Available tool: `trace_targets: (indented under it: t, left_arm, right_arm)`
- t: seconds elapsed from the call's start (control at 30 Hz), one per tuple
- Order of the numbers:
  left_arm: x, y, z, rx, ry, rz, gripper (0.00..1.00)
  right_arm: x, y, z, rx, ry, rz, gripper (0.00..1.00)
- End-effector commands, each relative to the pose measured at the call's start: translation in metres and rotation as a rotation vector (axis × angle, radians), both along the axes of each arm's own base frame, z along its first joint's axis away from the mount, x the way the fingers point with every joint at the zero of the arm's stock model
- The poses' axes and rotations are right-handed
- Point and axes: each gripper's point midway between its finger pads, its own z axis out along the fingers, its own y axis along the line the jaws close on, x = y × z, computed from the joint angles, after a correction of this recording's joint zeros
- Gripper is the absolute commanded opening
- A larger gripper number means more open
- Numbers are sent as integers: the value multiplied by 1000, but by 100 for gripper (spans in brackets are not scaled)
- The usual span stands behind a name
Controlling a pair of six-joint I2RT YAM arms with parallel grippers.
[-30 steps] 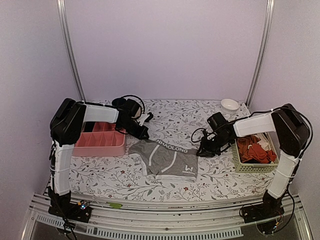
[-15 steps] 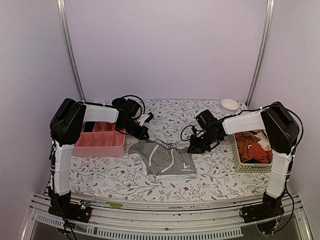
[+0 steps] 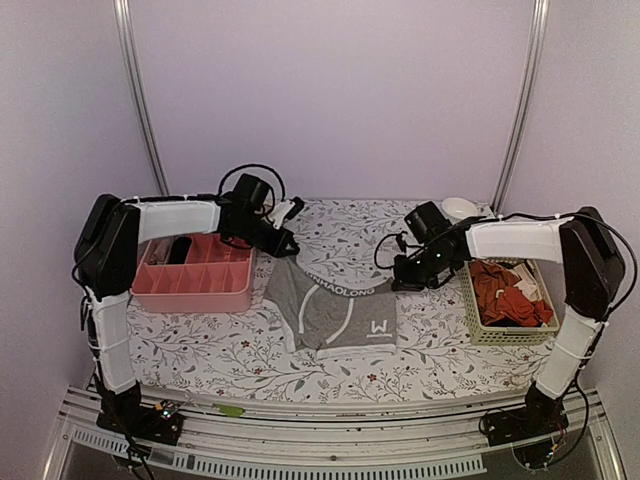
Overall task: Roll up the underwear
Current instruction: Pick up the underwear from the center of the board, then flatten out the underwear at the center of the board.
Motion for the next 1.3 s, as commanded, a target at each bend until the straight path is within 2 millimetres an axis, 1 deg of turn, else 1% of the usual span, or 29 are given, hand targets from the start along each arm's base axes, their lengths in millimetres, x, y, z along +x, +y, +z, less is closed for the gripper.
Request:
trace_targets:
  t: [0.0,0.1,0.17,0.23,0.33,0.37,0.43,0.47,0.5,0.53,0.63,0.7,0.73,0.77,0.8,0.87,0.93,0.97,1.0,1.03,1.07,1.1,1.13,1.17,1.2,1.23,1.27]
  left_arm:
    - [4,-9,95,-136,-194,-10,0]
    - [3,-7,139,-214,-274,-12,0]
    - [-1,-7,163,-260,-317,-23,0]
    - [-5,-7,185,-297,-366,-35,0]
    - [-14,-3,213,-342,-418,-34,0]
    - [-20,-2,222,-361,-435,-43,0]
    - [-40,0,242,-414,-466,-67,0]
    - [-53,-1,248,-447,-475,-86,0]
    - [-68,-1,242,-470,-463,-100,0]
    - [-88,-7,246,-504,-473,-135,0]
    - [-137,-14,252,-551,-490,-186,0]
    - [-159,-16,249,-572,-451,-192,0]
    - [-165,-16,246,-580,-422,-186,0]
    - [-168,-16,241,-580,-393,-170,0]
    - [-168,-16,235,-567,-375,-146,0]
    - [-158,-16,220,-519,-372,-89,0]
    - [-130,-13,206,-440,-399,-1,0]
    - [-106,-12,187,-372,-392,59,0]
    - [-86,-7,186,-332,-402,107,0]
    - [-60,-7,160,-251,-364,152,0]
    - [-37,-3,143,-188,-346,197,0]
    - [-16,1,130,-131,-329,239,0]
    - [3,8,113,-71,-299,283,8]
    - [18,11,108,-34,-287,310,24]
    - [28,15,106,-2,-291,333,37]
    - [37,21,108,28,-309,371,47]
    - [42,26,114,41,-325,400,56]
  right_arm:
    - [30,-39,86,-28,-262,-75,0]
    - [38,-55,124,-11,-371,-103,0]
    - [45,-57,158,17,-454,-108,0]
    - [47,-59,183,30,-520,-106,0]
    - [42,-61,217,65,-613,-97,0]
    - [37,-63,232,87,-648,-92,0]
    - [24,-65,244,119,-681,-76,0]
    - [16,-65,250,145,-692,-60,0]
    - [6,-64,250,168,-690,-40,0]
    - [-5,-62,252,202,-687,-17,0]
    - [-39,-56,251,293,-662,47,0]
    - [-56,-52,245,336,-612,57,0]
    - [-64,-48,241,350,-578,58,0]
    - [-69,-47,235,346,-551,55,0]
    - [-69,-47,229,337,-524,36,0]
    - [-61,-51,206,278,-461,-15,0]
    - [-43,-56,179,181,-415,-55,0]
    - [-31,-60,160,111,-379,-71,0]
    - [-18,-68,140,39,-334,-101,0]
    - [-5,-77,122,-22,-291,-131,0]
    - [7,-85,104,-74,-252,-158,0]
    - [18,-91,91,-109,-232,-176,0]
    - [28,-97,76,-147,-207,-189,0]
    - [34,-101,60,-181,-173,-188,0]
    - [45,-104,54,-204,-160,-189,4]
    - [51,-106,47,-221,-140,-193,19]
    - [55,-107,45,-220,-132,-196,32]
